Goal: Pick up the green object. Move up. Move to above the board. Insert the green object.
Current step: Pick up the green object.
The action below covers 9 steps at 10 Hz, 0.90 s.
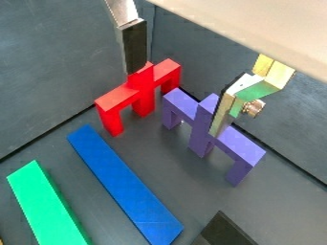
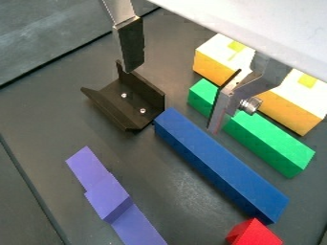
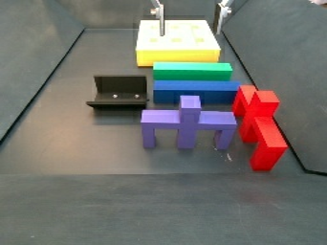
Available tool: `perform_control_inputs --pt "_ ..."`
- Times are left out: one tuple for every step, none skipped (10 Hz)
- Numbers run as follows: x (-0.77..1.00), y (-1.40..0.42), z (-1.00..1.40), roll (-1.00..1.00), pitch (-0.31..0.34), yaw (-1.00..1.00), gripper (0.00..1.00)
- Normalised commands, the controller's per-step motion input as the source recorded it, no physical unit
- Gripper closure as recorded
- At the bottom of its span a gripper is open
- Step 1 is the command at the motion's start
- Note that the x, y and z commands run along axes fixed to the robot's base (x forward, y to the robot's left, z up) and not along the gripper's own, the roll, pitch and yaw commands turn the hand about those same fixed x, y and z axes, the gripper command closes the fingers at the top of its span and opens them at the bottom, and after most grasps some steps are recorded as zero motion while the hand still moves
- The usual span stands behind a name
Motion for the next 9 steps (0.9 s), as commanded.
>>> perform_control_inputs --pt "-0.01 -0.03 0.00 0.00 0.000 0.00 0.00" --pt "-0.03 0.00 0.00 0.00 0.000 0.02 0.00" --pt "0.00 -0.03 0.00 0.00 0.000 0.00 0.00" --pt "0.00 -0.13 0.00 0.01 0.000 0.00 0.00" --pt "0.00 -0.24 -0.02 0.00 0.000 0.00 0.00" --pt "0.03 -0.33 -0.01 0.00 0.000 -0.13 0.00" --pt "0.02 -0.39 0.00 -0.02 0.000 -0.34 0.00" --pt "0.00 -0.45 0.00 -0.05 -0.003 -0.46 0.00" --pt "0.06 -0.45 0.00 -0.11 -0.004 -0.57 0.00"
